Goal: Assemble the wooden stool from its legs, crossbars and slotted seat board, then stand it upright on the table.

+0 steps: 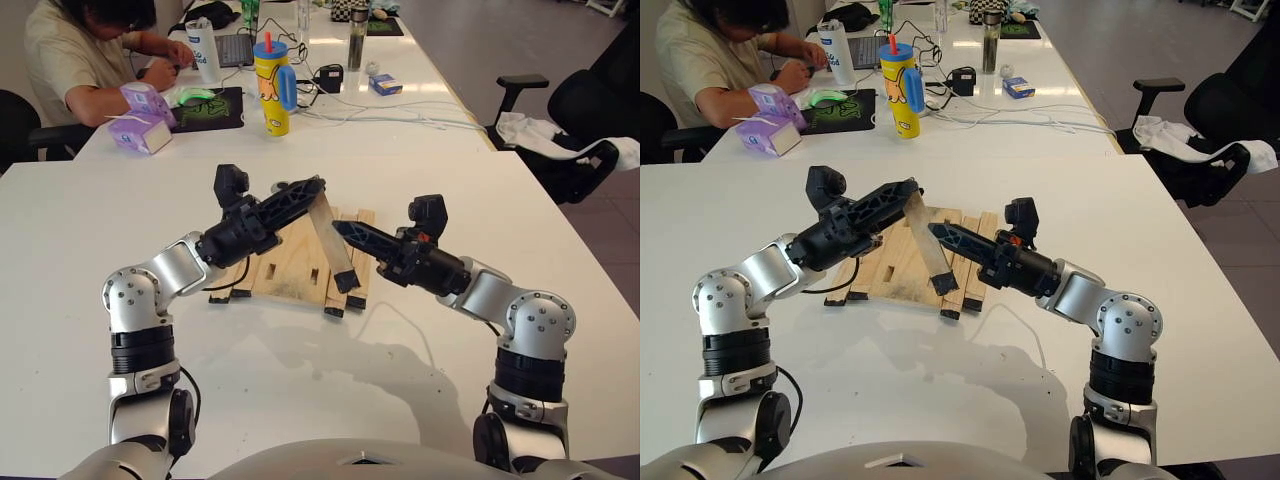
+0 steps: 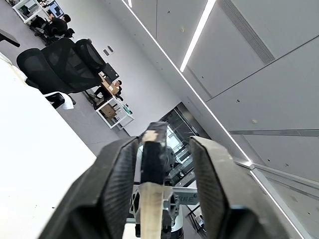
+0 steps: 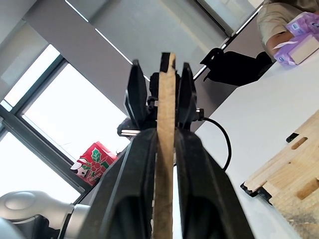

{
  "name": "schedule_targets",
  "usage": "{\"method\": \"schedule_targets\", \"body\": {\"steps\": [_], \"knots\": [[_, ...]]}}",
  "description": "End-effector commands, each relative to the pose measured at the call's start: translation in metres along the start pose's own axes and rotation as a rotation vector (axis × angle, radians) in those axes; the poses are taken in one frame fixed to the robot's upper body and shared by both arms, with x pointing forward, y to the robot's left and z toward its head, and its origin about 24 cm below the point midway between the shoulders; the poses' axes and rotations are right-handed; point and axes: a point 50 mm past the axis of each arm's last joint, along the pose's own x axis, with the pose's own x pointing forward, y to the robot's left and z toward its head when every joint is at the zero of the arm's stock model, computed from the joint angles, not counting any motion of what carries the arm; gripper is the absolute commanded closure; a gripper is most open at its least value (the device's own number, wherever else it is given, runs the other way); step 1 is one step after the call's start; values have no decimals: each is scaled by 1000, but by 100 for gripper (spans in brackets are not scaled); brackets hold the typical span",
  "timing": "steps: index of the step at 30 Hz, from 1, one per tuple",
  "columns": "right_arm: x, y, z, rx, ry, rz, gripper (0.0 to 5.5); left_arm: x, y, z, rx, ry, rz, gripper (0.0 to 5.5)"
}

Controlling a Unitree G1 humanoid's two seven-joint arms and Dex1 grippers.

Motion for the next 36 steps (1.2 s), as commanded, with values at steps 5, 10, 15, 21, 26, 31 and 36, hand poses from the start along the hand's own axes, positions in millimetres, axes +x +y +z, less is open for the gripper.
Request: {"method": "schedule_targets", "body": {"steps": [5, 10, 15, 21, 26, 31, 36], "knots": [[1, 2, 2, -42, 9, -2, 507, -4, 2, 1, 24, 29, 25, 499], [1, 1, 6, -55, -11, -3, 507, -8, 5, 0, 33, 15, 48, 506], [-2, -6, 6, -66, -14, -71, 461, -17, 3, 22, 145, -150, 125, 506], [-39, -52, -3, -148, -4, -499, 440, -45, 11, 51, 407, -331, 430, 506], [-59, -77, 7, -222, -172, -732, 440, -65, 48, 62, 599, -431, 743, 506], [-46, -86, 3, -252, -187, -743, 440, -67, 88, 47, 654, -449, 903, 506], [-36, -89, 0, -283, -157, -736, 440, -70, 100, 40, 683, -440, 962, 506]]}}
